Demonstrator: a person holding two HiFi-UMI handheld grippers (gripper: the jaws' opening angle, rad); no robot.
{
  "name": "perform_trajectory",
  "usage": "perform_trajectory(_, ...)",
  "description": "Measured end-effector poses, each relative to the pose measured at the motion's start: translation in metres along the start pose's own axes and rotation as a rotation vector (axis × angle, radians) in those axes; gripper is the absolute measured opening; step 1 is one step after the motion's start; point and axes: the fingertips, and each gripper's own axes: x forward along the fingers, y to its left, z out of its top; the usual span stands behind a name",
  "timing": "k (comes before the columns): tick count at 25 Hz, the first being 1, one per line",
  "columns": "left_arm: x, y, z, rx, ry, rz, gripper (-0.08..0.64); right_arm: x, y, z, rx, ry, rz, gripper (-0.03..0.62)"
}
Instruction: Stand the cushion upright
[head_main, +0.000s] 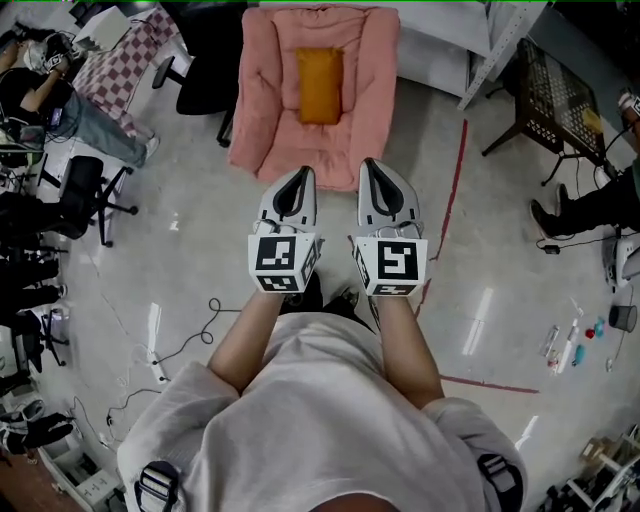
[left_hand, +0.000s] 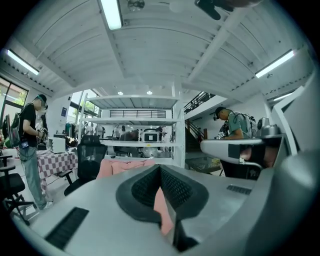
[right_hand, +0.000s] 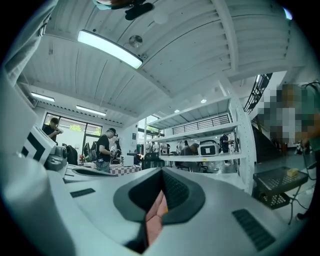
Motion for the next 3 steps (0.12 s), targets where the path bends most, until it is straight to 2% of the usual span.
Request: perform_trajectory(3,0.0014,-0.0029,0.0083,0.002,-0.017,-0.006,0.012,0.001,-0.0083,0.0058,-0.001,-0.003,-0.004,0.007)
